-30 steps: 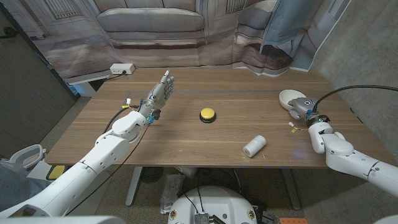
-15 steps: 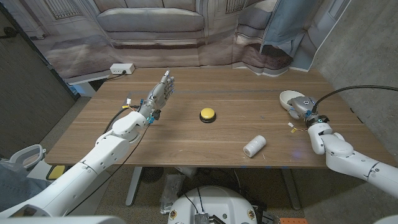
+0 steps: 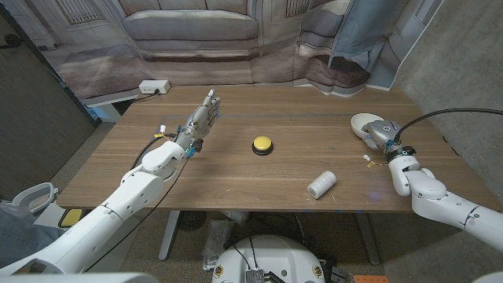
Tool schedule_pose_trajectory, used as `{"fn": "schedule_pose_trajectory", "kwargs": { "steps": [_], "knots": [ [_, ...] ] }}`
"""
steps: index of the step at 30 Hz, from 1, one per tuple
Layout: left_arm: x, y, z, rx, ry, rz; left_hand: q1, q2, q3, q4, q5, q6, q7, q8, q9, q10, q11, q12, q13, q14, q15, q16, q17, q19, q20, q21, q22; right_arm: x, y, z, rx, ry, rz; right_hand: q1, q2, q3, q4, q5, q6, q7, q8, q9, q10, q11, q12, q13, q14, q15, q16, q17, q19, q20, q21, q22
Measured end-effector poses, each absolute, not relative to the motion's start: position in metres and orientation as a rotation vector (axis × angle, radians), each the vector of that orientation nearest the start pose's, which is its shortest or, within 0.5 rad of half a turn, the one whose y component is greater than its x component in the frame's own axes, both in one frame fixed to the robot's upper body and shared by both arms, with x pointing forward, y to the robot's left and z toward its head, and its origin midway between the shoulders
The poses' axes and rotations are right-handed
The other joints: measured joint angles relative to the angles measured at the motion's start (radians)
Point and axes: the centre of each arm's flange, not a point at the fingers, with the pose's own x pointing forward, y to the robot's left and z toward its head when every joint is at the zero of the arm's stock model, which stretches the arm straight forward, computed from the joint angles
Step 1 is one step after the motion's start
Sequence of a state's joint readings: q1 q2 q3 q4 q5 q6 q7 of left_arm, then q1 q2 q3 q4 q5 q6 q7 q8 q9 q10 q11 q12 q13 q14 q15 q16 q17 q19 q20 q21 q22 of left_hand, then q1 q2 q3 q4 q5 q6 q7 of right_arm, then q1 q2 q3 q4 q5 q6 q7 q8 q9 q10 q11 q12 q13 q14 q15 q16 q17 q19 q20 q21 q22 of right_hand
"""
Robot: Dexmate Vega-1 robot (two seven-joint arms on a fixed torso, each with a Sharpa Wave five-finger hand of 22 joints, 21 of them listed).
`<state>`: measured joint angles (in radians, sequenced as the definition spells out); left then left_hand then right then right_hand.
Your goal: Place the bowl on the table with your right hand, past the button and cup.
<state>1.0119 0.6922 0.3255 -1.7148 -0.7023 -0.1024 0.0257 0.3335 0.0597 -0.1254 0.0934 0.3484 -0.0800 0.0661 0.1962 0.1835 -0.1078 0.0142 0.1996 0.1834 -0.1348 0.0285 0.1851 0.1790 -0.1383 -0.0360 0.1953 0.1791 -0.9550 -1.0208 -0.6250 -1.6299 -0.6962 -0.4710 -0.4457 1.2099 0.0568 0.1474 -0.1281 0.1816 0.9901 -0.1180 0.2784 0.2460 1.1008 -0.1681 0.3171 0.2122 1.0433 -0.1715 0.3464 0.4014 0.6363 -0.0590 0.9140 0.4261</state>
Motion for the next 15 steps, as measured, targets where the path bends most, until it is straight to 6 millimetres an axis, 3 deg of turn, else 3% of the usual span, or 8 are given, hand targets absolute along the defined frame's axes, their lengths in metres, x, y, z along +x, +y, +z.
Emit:
{"fn": "schedule_pose_trajectory", "kwargs": {
  "steps": [15],
  "knots": [
    [0.588,0.2657,-0.008,0.045,-0.549,-0.325,0.005,0.005,0.0,0.0,0.0,0.0,0.0,0.0,0.0,0.0,0.0,0.0,0.0,0.0,0.0,0.0,0.0,0.0,0.0,0.0,0.0,0.5849,-0.3921,-0.0528,-1.712,-0.45,-0.596,0.003,-0.003,-0.006,0.003,0.0,0.009,-0.009,-0.008,-0.002,0.007,-0.007,-0.004,-0.006,0.005,-0.005,-0.003,0.0,0.0,0.0,0.0,-0.009]
  ]
}}
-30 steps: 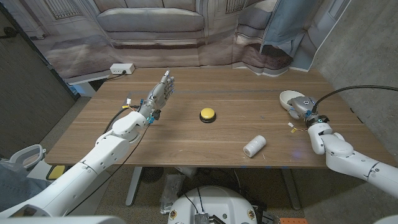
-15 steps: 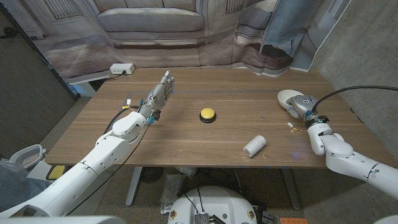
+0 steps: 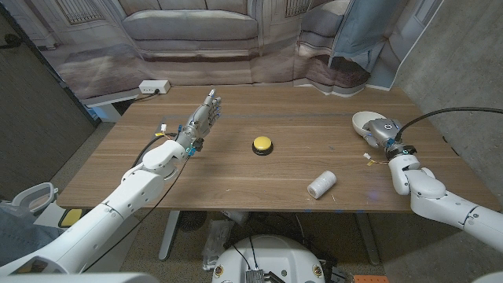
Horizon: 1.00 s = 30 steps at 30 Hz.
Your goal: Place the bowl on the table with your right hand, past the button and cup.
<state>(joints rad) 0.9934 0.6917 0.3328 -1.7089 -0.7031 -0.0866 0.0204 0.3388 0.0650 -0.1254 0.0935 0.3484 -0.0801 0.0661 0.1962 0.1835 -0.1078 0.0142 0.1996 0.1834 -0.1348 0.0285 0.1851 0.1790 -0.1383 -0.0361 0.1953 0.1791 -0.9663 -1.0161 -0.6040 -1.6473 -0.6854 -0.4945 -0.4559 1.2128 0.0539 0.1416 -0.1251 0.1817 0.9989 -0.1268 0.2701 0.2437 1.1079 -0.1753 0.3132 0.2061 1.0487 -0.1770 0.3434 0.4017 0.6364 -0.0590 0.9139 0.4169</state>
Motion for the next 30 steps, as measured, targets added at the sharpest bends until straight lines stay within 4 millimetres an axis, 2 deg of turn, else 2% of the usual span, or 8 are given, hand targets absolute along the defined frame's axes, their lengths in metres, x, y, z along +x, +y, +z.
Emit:
{"fn": "schedule_pose_trajectory", "kwargs": {
  "steps": [30],
  "knots": [
    [0.591,0.264,-0.001,0.049,-0.562,-0.329,0.004,0.004,-0.007,-0.001,0.0,0.0,0.0,0.0,0.0,0.0,0.0,0.0,0.0,0.0,0.0,0.0,0.0,0.0,0.0,0.0,0.0,0.56,-0.391,-0.027,-1.643,-0.494,-0.653,0.0,0.0,-0.004,-0.001,0.004,0.002,-0.002,-0.01,-0.004,0.009,0.002,-0.008,0.001,0.0,0.0,-0.008,-0.001,0.0,0.0,0.008,-0.018]
  ]
}}
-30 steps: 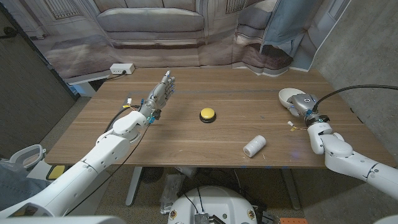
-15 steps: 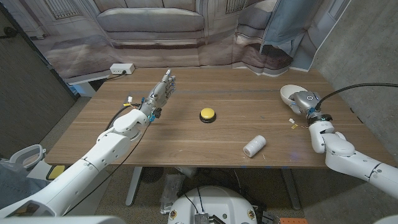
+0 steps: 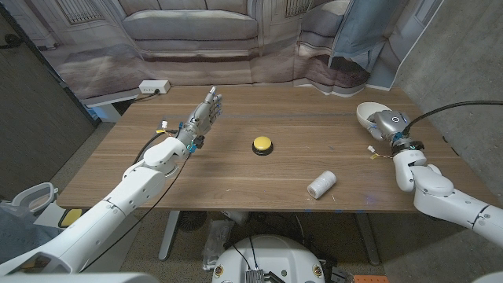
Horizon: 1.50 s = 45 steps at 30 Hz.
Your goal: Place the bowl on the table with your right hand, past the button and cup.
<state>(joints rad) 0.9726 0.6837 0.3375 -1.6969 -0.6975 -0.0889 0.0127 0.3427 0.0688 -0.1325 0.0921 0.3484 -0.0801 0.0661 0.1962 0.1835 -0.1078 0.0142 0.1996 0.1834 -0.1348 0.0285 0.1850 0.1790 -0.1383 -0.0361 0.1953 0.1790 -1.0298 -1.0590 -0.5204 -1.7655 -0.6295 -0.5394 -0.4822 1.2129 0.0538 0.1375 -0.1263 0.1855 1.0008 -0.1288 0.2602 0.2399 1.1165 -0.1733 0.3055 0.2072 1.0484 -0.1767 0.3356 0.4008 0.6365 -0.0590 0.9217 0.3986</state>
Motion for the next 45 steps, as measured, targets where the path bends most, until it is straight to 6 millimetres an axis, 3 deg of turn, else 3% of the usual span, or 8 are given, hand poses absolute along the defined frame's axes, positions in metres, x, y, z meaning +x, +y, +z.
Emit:
{"fn": "schedule_pose_trajectory", "kwargs": {
  "steps": [24,45],
  "knots": [
    [0.591,0.266,0.003,0.057,-0.565,-0.329,0.0,0.0,-0.004,-0.004,0.0,0.0,0.0,0.0,0.0,0.0,0.0,0.0,0.0,0.0,0.0,0.0,0.0,0.0,0.0,0.0,0.0,0.543,-0.389,0.003,-1.655,-0.482,-0.657,0.001,-0.001,-0.001,0.001,-0.001,0.005,-0.005,-0.009,-0.001,0.002,-0.002,-0.004,0.0,0.004,0.003,-0.001,0.005,0.0,0.0,0.014,-0.014],
    [0.589,0.269,0.008,0.065,-0.566,-0.326,0.004,0.004,-0.008,0.0,-0.001,0.0,0.0,0.0,0.0,0.0,0.0,0.0,0.0,0.0,0.0,0.0,0.0,0.0,0.0,0.0,0.0,0.532,-0.38,0.009,-1.652,-0.505,-0.653,0.003,-0.003,-0.007,0.004,0.0,0.005,-0.005,-0.012,0.004,0.002,-0.002,-0.004,0.0,0.011,-0.004,-0.006,0.011,0.0,0.0,0.022,-0.023]
  ]
}}
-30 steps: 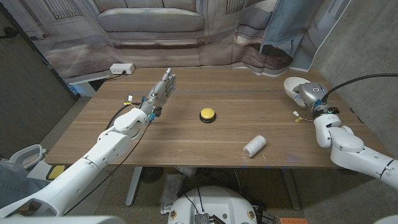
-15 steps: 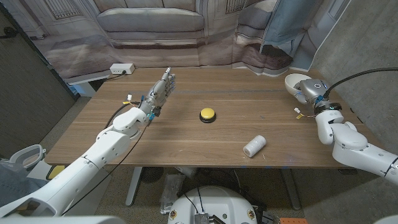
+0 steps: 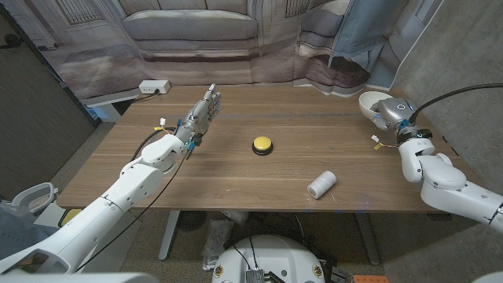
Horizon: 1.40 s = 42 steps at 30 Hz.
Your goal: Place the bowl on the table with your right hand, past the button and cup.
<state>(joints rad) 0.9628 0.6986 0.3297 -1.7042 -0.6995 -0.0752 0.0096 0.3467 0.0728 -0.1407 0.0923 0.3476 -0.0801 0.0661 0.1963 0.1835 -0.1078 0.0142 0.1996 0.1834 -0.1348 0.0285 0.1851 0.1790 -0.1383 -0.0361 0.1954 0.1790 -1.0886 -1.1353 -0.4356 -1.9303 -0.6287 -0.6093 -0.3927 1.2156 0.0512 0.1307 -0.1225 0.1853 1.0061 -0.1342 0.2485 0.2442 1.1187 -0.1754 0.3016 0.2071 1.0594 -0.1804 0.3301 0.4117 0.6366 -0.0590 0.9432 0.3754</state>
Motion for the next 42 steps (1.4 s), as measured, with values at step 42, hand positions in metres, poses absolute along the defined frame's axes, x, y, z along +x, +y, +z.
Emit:
{"fn": "schedule_pose_trajectory", "kwargs": {
  "steps": [42],
  "knots": [
    [0.58,0.274,0.0,0.057,-0.573,-0.317,0.004,0.004,-0.01,-0.002,-0.004,0.0,0.0,0.0,0.0,0.0,0.0,0.0,0.0,0.0,0.0,0.0,0.0,0.0,0.0,0.0,0.0,0.52,-0.344,0.014,-1.629,-0.645,-0.594,0.0,0.0,-0.005,0.0,-0.002,0.004,0.004,-0.005,-0.001,0.012,-0.001,-0.002,0.0,0.014,-0.007,-0.003,0.004,0.0,0.0,0.011,-0.018]
  ]
}}
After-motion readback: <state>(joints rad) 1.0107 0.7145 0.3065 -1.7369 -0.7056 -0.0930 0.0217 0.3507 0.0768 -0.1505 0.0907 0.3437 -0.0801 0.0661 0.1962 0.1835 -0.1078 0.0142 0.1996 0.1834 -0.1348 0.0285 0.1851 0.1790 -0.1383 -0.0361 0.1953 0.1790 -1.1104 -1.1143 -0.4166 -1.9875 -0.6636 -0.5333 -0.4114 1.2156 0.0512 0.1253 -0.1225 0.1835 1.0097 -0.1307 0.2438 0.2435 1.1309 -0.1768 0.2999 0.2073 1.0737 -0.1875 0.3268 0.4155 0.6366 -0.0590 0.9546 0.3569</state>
